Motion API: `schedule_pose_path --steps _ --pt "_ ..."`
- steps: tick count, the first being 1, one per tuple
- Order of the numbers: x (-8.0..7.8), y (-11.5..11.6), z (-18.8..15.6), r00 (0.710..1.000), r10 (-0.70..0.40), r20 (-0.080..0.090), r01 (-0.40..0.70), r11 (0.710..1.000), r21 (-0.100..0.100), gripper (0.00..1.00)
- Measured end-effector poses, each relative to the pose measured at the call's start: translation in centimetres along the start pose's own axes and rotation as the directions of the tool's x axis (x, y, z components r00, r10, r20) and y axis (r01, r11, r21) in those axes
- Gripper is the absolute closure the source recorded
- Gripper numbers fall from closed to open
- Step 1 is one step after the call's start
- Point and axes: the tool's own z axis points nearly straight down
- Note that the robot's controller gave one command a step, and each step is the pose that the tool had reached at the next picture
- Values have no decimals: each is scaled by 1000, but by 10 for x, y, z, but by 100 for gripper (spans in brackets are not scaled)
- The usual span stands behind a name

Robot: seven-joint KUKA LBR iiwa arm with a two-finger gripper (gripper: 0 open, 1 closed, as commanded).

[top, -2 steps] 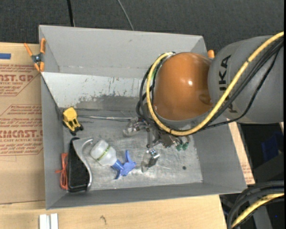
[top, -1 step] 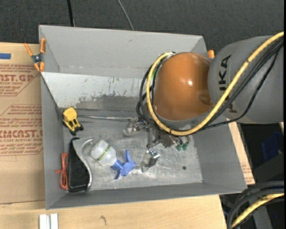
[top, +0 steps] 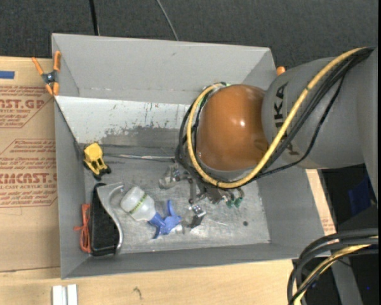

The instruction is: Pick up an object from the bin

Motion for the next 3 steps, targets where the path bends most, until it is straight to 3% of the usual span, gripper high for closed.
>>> schedule_pose_path --steps 1,2,3 --pt "5 22 89 989 150 -11 -150 989 1 100" --pt "5 22 89 989 150 -11 -150 989 1 100" --pt "2 13 -49 995 98 -8 -98 995 0 100"
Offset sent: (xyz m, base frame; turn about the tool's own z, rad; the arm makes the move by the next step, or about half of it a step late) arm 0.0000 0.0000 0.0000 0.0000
